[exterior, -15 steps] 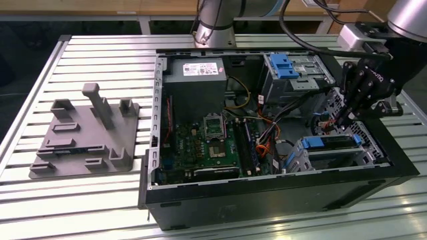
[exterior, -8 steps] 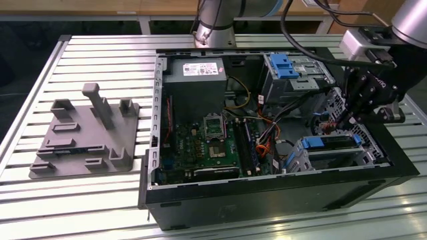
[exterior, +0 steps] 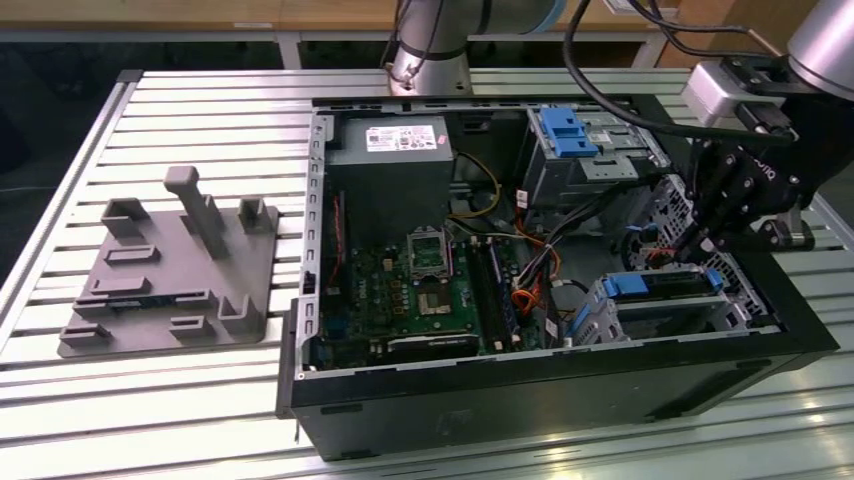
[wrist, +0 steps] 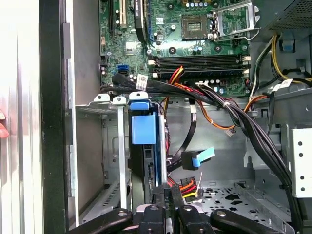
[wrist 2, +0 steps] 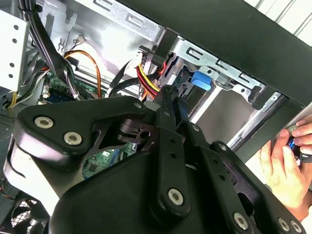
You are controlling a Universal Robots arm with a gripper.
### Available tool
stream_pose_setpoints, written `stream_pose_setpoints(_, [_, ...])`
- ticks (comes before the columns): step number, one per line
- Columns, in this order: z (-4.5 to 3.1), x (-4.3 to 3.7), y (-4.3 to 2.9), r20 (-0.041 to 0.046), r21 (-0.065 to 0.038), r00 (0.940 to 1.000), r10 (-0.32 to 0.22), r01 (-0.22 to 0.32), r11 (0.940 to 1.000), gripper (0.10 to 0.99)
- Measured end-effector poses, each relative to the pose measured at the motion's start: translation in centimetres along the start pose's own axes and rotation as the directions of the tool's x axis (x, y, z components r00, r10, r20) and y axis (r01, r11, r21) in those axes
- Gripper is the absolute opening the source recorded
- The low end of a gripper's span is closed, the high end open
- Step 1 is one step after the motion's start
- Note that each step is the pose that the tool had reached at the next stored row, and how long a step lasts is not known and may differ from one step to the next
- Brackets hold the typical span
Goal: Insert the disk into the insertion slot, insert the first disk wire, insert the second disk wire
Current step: 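Insert the first disk wire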
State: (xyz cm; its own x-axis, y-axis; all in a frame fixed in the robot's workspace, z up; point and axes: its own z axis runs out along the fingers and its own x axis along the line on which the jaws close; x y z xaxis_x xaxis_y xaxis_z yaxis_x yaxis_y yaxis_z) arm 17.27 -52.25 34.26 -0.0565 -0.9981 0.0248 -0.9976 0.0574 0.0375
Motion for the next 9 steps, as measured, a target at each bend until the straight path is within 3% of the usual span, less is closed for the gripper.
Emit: stream_pose_setpoints(9, [0.04, 0.50, -0.03, -0.0001, 0.000, 1.0000, 0.000, 0.000, 1.0000, 0.169])
